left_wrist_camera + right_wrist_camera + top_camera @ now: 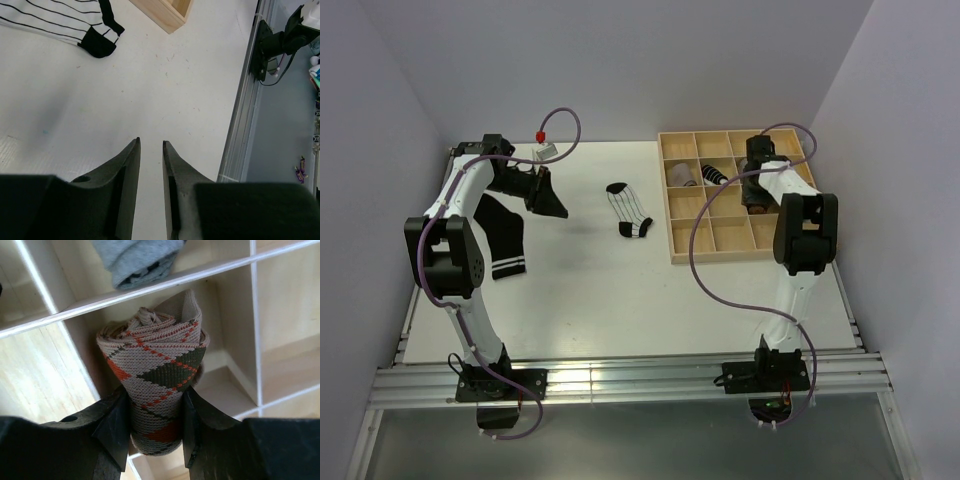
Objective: Roll the socks
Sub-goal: Place the sock in the storage box, then adjust the sock at the center of the board.
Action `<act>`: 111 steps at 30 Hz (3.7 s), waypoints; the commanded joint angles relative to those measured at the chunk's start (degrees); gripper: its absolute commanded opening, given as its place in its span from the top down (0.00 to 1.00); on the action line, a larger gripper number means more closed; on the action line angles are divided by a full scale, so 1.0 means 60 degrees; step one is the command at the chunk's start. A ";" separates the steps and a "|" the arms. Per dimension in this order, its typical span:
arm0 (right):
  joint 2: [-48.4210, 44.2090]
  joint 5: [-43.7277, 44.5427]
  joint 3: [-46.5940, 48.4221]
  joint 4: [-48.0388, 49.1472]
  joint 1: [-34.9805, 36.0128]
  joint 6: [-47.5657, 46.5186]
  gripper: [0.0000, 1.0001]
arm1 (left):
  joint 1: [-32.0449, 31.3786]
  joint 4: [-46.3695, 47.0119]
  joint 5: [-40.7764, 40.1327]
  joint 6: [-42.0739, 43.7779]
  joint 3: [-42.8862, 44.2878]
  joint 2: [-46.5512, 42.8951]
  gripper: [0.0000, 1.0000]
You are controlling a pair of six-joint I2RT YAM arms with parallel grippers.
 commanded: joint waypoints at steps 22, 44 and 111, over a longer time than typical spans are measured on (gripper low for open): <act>-0.0857 -0.2936 -0.0451 -0.0410 -0.0987 0.1890 0.41 | -0.0650 0.1605 -0.1304 -0.1750 -0.0786 -0.1171 0.69; -0.3126 -0.2701 -0.0641 -0.0557 -0.1148 0.2168 0.32 | -0.2787 0.6817 -0.6208 -0.3919 -0.3084 -0.1858 0.49; -0.6468 -0.2498 -0.3234 0.0000 0.0784 0.2168 0.39 | -0.5134 0.4467 -0.5659 -0.1855 -0.0918 0.2653 0.95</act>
